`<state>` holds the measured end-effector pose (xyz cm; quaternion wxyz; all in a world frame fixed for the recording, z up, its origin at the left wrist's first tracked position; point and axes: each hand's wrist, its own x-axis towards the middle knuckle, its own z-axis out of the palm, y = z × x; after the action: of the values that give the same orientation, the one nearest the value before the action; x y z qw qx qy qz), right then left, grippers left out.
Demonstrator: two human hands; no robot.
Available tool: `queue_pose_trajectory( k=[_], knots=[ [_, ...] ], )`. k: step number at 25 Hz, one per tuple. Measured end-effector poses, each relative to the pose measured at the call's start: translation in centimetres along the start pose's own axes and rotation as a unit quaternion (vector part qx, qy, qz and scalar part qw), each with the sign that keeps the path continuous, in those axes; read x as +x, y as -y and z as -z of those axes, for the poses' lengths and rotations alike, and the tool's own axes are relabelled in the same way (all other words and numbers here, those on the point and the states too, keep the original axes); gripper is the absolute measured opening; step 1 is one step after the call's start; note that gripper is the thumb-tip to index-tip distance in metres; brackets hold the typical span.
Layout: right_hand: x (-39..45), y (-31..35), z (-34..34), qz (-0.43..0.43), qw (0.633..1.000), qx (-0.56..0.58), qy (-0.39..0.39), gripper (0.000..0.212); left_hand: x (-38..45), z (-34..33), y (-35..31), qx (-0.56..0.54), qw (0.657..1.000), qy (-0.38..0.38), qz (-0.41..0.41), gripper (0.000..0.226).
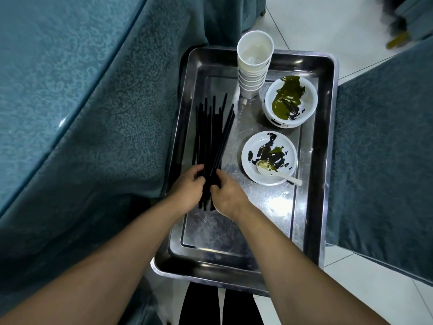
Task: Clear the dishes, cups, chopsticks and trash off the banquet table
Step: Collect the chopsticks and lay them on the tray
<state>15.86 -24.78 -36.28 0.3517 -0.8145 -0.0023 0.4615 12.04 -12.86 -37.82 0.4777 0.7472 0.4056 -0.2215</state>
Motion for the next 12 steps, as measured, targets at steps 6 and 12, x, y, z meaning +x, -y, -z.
queue_pose_trajectory(
  k=[6,12],
  knots=[
    [-2.0,0.1,1.1,0.049,0.998,0.000,-0.041,0.047,-2.5,1.2,-0.8,0.013,0.999,0.005,-0.029,0.043],
    [-7.2,1.5,4.1,0.110,0.991,-0.006,-0.080,0.052,-8.5,3.0,-2.8,0.024,0.997,0.007,-0.072,0.042]
  ],
)
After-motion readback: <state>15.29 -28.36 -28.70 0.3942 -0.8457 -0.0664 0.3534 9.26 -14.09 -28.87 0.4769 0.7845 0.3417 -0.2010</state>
